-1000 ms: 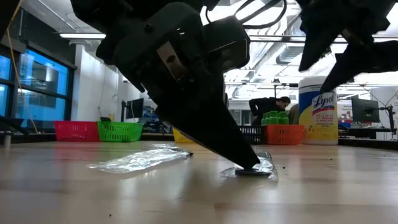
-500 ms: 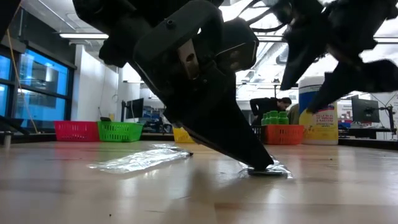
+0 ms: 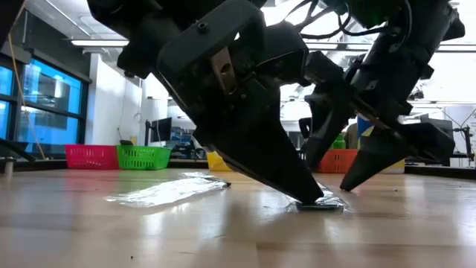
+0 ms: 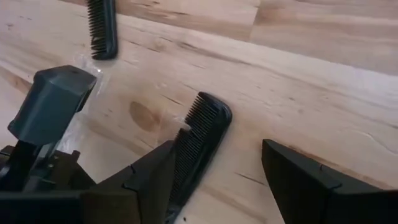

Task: Pick & Place Travel size toiletries
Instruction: Put the black comb into the green bin

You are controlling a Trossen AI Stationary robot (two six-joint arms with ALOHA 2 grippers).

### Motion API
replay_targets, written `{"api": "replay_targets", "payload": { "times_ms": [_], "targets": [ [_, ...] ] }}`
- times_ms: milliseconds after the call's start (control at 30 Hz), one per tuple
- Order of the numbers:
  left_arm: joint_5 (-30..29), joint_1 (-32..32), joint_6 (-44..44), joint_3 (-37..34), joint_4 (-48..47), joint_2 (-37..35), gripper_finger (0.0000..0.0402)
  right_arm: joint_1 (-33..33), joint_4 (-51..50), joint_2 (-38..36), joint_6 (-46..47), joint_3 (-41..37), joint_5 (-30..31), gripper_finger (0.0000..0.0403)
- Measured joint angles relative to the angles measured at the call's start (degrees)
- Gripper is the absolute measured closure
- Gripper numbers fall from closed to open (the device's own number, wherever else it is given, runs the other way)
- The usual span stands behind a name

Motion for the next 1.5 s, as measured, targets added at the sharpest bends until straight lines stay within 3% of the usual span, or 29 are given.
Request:
{"api": "replay_targets", "payload": {
  "times_ms": [233, 467, 800, 1200, 1400, 1500],
  "targets": [
    [-0.32, -0.04, 0.02, -0.13, -1.22, -0.05, 0.0392, -1.54, 4.18, 1.51, -2.84, -0.04, -0.73, 0.0172],
    [-0.46, -0.39, 0.35, -0.43, -1.53, -0.23, 0.0392, -3.35, 13.94, 5.45, -8.68, -0.13, -6.78, 0.0172],
    [-1.18, -1.16, 0.04, -1.44, -0.97, -0.24, 0.0392, -3.64, 15.00, 5.79, -14.46, -0.02, -9.44, 0.0174],
    [-1.66, -1.16, 0.46, -1.44, -0.90, -0.24, 0.0392, -4.77, 16.20, 5.93, -19.41, -0.07, -14.83, 0.0251],
    [-1.66, -1.16, 0.33, -1.44, -0.88, -0.24, 0.0392, -5.78, 16.65, 6.30, -23.22, -0.07, -15.70, 0.0261],
    [-2.07, -1.23, 0.50, -1.46, -0.75, -0.28, 0.0392, -6.76, 19.45, 7.79, -25.60, -0.07, -19.84, 0.0261]
  ]
}}
